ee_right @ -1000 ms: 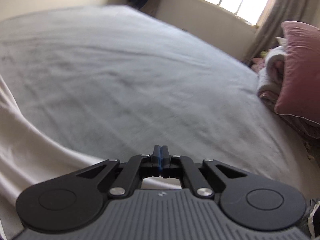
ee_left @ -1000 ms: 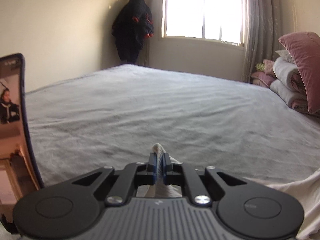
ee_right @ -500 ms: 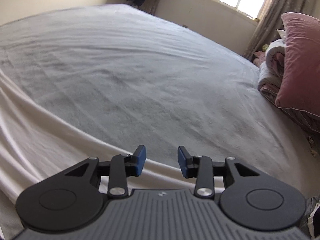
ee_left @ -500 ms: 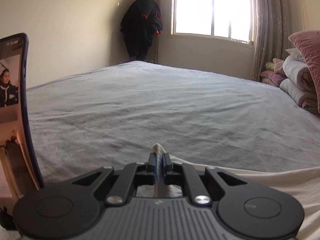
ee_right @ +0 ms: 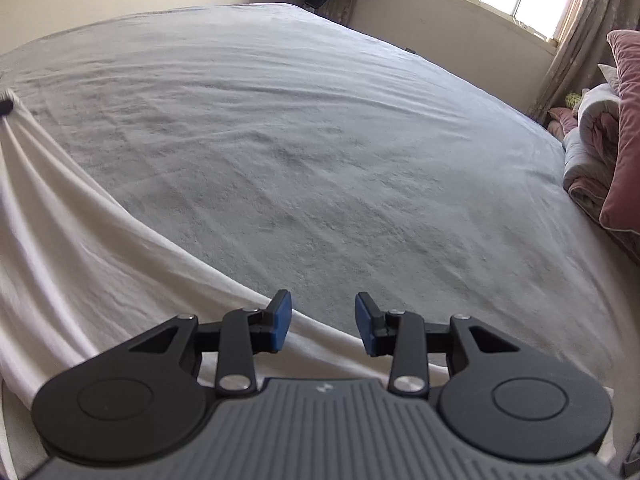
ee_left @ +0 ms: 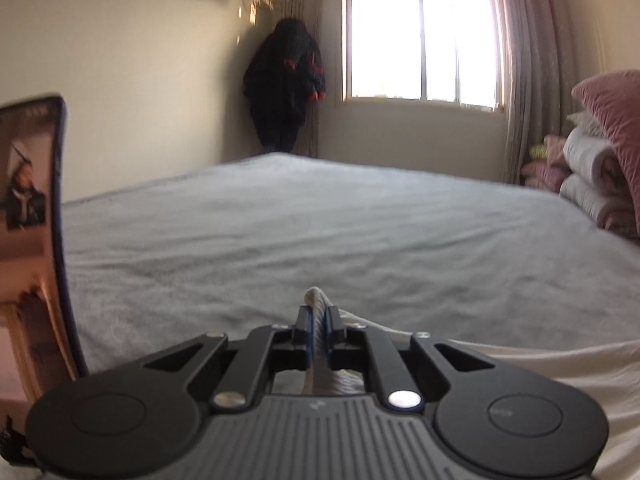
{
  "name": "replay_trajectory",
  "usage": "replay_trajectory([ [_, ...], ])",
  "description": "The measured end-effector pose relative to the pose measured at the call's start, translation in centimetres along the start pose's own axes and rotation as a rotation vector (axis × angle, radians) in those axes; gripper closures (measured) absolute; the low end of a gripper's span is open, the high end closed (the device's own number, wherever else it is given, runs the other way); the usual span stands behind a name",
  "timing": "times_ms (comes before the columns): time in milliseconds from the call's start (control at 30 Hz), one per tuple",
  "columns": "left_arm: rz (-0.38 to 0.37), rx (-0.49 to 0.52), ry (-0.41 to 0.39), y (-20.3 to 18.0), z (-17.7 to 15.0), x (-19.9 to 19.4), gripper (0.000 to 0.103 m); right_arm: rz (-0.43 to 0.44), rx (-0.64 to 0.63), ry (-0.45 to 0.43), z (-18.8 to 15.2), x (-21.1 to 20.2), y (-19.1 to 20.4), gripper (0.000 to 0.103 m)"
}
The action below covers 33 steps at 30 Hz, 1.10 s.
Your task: Fold clothes
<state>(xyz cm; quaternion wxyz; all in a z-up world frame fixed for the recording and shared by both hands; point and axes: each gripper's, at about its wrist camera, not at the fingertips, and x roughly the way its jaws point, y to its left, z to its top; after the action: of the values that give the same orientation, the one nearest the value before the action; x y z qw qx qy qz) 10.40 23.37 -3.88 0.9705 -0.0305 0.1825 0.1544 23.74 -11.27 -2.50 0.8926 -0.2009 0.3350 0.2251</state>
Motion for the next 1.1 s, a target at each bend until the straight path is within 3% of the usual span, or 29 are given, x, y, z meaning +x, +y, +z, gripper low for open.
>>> replay_trajectory([
  [133, -0.003, -0.015, 0.029, 0.2, 0.0, 0.6, 0.096, 0.063, 0.055, 0.005, 0.7, 0.1, -0.2, 0.064],
  [267, -0.014, -0.017, 0.041, 0.3, 0.0, 0.5, 0.095, 0.137, 0.02, 0.054, 0.9, 0.7, 0.9, 0.064],
  [533, -0.034, 0.032, 0.126, 0.5, -0.4, 0.5, 0.095, 0.17, -0.009, 0.09, -0.2, -0.3, 2.1, 0.064],
  [700, -0.04, 0.01, 0.184, 0.9, -0.8, 0.8, 0.095, 0.182, 0.0, 0.126, -0.5, -0.8, 2.2, 0.064],
  [1100, -0.068, -0.026, 0.197, 1.4, -0.5, 0.8, 0.095, 0.295, 0.036, 0.049, 6.6, -0.1, 6.6, 0.064],
])
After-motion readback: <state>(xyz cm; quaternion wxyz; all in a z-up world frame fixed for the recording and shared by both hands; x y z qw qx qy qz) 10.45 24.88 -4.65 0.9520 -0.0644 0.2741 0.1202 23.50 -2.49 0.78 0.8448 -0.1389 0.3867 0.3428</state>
